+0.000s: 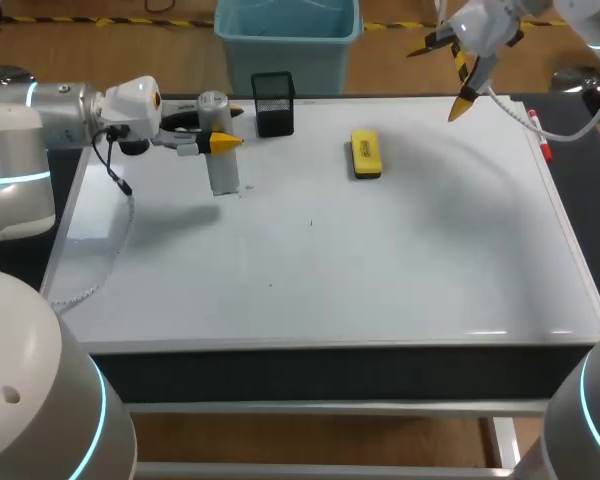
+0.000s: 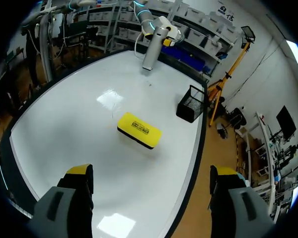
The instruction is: Pick up the inspection probe, press it on each red-marked spot on the whiteboard one by one, put down the probe, pick up the eraser, and wipe off all the red marks.
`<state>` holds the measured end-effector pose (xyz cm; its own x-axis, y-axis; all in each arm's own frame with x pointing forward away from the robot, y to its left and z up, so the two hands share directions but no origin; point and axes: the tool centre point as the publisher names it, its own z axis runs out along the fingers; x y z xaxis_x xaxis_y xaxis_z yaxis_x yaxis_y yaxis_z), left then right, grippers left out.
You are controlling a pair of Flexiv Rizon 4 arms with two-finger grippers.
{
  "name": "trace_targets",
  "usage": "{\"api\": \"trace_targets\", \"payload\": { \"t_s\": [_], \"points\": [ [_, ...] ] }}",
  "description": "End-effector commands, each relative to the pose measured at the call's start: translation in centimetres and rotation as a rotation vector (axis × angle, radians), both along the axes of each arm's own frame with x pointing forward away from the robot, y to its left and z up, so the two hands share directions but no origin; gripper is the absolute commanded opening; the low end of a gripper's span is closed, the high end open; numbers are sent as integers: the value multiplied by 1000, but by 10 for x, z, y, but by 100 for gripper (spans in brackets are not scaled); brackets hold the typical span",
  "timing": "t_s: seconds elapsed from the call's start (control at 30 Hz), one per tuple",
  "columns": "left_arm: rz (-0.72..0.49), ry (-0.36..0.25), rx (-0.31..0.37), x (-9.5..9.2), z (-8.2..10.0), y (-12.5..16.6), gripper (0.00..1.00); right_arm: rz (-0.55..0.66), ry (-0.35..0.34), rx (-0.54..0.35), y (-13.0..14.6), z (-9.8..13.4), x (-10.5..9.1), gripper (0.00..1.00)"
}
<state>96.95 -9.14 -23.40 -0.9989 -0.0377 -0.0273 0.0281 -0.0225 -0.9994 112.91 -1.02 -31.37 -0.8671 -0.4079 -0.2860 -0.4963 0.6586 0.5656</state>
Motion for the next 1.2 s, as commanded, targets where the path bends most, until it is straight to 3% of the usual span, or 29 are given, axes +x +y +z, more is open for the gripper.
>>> {"api": "trace_targets", "payload": {
  "t_s": [0.03, 0.4, 0.8, 1.2],
  "points": [
    [-30, -12, 45, 26, 19, 8, 0, 1, -1, -5, 0, 1, 0, 100],
    [-70, -65, 76, 80, 63, 16, 0, 1, -1, -5, 0, 1, 0, 100],
    [-114, -106, 60, 115, 95, -20, 0, 1, -1, -5, 0, 1, 0, 100],
    [-98, -121, 24, 145, 94, -50, 0, 1, -1, -5, 0, 1, 0, 100]
  ]
}}
